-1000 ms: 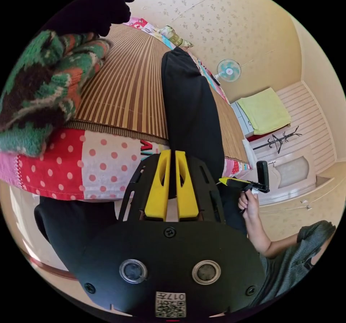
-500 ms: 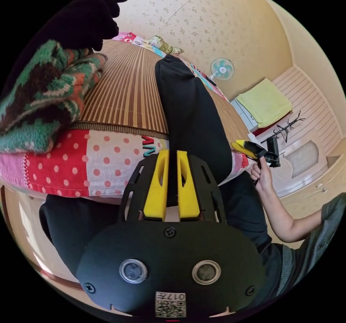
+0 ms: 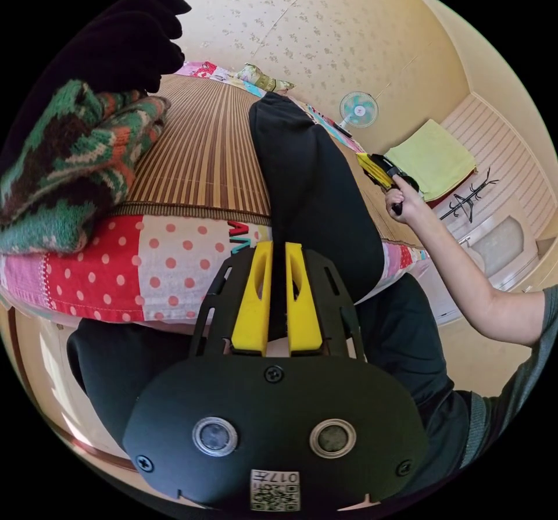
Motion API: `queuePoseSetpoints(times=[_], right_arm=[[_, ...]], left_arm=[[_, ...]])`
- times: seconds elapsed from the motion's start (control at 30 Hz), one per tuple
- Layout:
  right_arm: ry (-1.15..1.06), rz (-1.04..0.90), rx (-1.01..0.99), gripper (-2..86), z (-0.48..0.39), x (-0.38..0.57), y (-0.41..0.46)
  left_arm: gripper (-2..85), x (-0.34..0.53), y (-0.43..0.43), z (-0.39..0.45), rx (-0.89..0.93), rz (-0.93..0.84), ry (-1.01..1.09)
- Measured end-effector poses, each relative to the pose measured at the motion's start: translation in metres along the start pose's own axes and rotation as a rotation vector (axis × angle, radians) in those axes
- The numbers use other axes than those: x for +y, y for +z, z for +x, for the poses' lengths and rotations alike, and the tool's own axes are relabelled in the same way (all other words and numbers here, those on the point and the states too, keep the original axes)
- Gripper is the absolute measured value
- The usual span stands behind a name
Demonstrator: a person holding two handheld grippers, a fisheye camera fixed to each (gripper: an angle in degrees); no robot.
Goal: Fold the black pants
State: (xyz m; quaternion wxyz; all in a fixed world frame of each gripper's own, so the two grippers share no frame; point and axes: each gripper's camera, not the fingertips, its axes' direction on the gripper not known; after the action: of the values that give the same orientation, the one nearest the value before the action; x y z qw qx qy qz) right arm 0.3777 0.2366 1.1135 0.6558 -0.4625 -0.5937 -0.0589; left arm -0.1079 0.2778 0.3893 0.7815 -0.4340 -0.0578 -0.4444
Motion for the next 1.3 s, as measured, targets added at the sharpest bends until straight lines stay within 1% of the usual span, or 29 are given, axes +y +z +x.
queuePoseSetpoints(times=[0.03,0.1,0.17,0.23,0.3,0.33,0.4,0.43,0.5,0.6,0.67,0.7,0.73,0.77,0.8,0.87,0.9,0.93,0.97,1.0,1.1,1.17,1.23,1.3], right_arm=[[-0.015,0.004,0.039,1.4,-0.005,0.002,-0.002],[-0.069,0.007,0.227,1.8,-0.021,0.014,-0.003],[-0.105,-0.020,0.309,2.8,-0.022,0.024,0.004],[-0.126,-0.065,0.359,5.9,-0.017,0.033,0.019],[-0.155,-0.133,0.429,11.5,-0.010,0.044,0.045],[-0.187,-0.134,0.435,11.8,-0.013,0.048,0.050],[-0.252,-0.125,0.562,12.1,-0.024,0.057,0.070],[-0.263,-0.130,0.595,12.0,-0.027,0.057,0.076],[-0.301,-0.179,0.694,11.3,-0.036,0.056,0.102],[-0.333,-0.258,0.770,8.9,-0.040,0.051,0.128],[-0.332,-0.322,0.732,5.6,-0.043,0.045,0.131],[-0.314,-0.286,0.681,4.6,-0.050,0.043,0.121],[-0.314,-0.243,0.643,4.2,-0.056,0.044,0.112],[-0.327,-0.137,0.564,3.5,-0.068,0.052,0.090],[-0.322,-0.018,0.546,2.9,-0.076,0.064,0.070],[-0.288,0.070,0.558,2.2,-0.072,0.082,0.056],[-0.260,0.084,0.594,2.0,-0.061,0.090,0.057],[-0.239,0.066,0.629,2.0,-0.053,0.091,0.061],[-0.182,-0.028,0.694,2.1,-0.034,0.090,0.073],[-0.162,-0.090,0.663,2.3,-0.022,0.090,0.078],[-0.146,0.011,0.527,3.6,-0.022,0.103,0.053],[-0.154,0.049,0.489,5.0,-0.025,0.114,0.043],[-0.147,0.052,0.480,7.6,-0.026,0.125,0.041],[-0.145,0.000,0.506,10.2,-0.025,0.138,0.051]], left_arm=[[4.5,0.000,0.001,0.001,0.001,0.000,0.001],[4.5,-0.001,0.001,0.002,0.002,0.000,0.000],[4.4,-0.002,0.002,0.004,0.002,0.002,-0.001],[4.5,-0.003,0.003,0.007,-0.003,0.004,0.000],[4.4,-0.003,0.003,0.010,-0.007,0.006,0.002],[4.5,-0.004,0.004,0.012,-0.009,0.006,0.004],[4.5,-0.005,0.004,0.014,-0.009,0.006,0.004],[4.5,-0.006,0.004,0.015,-0.008,0.006,0.004],[4.5,-0.007,0.004,0.016,-0.005,0.007,0.003],[4.5,-0.010,0.004,0.019,-0.002,0.006,0.002],[4.5,-0.011,0.004,0.021,0.000,0.007,0.001],[4.5,-0.012,0.003,0.022,0.001,0.007,0.001],[4.6,-0.013,0.003,0.023,0.001,0.007,0.001],[4.6,-0.014,0.003,0.024,0.000,0.007,0.002],[4.6,-0.015,0.003,0.026,0.000,0.007,0.003],[4.6,-0.017,0.003,0.027,0.004,0.008,0.005],[4.7,-0.019,0.003,0.029,0.005,0.006,0.006],[4.7,-0.021,0.003,0.030,0.004,0.004,0.008],[4.7,-0.021,0.003,0.031,0.003,0.003,0.009],[4.7,-0.022,0.003,0.031,0.005,0.006,0.009],[4.7,-0.025,0.001,0.033,0.014,0.007,0.004],[4.7,-0.027,0.000,0.034,0.012,0.007,0.006],[4.7,-0.030,-0.001,0.036,0.012,0.006,0.005],[4.7,-0.032,-0.002,0.036,0.016,0.007,0.000]])
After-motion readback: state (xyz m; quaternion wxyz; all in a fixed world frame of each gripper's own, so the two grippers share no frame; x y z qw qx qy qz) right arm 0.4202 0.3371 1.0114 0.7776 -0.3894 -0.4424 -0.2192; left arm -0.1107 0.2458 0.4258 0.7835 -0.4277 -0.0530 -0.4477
